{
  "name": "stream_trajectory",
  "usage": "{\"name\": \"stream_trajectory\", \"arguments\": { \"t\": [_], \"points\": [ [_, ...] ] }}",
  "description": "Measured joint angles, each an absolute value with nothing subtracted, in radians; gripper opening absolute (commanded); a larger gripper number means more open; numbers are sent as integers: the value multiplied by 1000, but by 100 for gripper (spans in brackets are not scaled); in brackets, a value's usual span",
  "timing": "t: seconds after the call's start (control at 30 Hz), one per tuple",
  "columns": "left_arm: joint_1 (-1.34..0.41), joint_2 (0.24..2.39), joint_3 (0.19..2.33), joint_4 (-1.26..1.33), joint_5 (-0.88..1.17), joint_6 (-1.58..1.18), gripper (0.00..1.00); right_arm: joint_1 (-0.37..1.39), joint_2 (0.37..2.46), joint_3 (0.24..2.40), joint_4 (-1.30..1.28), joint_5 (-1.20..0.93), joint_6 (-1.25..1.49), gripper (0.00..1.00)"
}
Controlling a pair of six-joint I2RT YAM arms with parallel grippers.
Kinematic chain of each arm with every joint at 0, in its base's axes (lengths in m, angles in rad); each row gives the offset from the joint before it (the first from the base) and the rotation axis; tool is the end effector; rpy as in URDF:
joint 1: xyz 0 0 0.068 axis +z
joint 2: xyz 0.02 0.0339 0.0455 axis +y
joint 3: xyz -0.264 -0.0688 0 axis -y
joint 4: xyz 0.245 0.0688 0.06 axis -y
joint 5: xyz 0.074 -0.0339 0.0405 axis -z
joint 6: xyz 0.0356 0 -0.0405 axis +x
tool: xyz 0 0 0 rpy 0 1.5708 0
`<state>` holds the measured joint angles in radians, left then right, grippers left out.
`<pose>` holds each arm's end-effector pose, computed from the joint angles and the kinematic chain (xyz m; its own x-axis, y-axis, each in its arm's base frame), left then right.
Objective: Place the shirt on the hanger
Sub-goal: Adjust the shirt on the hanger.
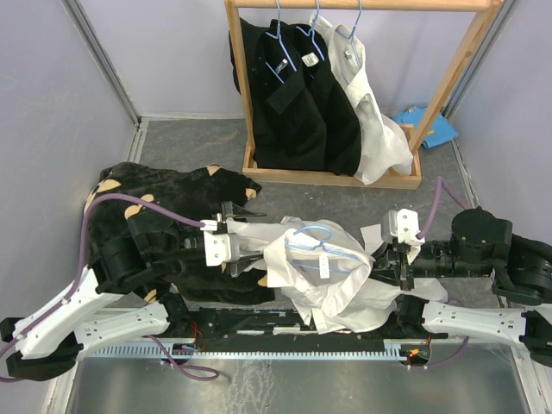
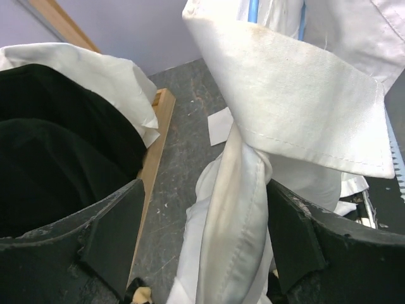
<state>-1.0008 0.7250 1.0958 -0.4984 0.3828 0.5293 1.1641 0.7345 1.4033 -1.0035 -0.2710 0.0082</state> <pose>0.0617 -0.1210 0.4196 0.4360 0.1877 -0.8801 0.8813 0.1087 0.4598 0.0234 0.0785 0.4538 -0.1380 -0.3005 -0.9438 -0.9838 0.1514 0.0957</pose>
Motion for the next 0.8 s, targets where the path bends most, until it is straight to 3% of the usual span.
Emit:
{"name": "stream_trajectory", "arguments": {
  "t": [0.13, 0.2, 0.47, 0.8],
  "points": [
    [-1001, 734, 1096, -497, 427, 529, 66, 1164, 737, 1398, -1002, -292, 2, 0],
    [-1000, 739, 1097, -496, 440, 529, 65, 1164, 738, 1398, -1001, -299, 2, 0],
    [-1000, 755, 1155, -546, 454, 530, 86, 1164, 741, 1398, -1012, -290, -7, 0],
    [-1000, 722, 1279, -645, 402, 550, 90, 1164, 744, 1398, -1061, -242, -31, 0]
  ]
}}
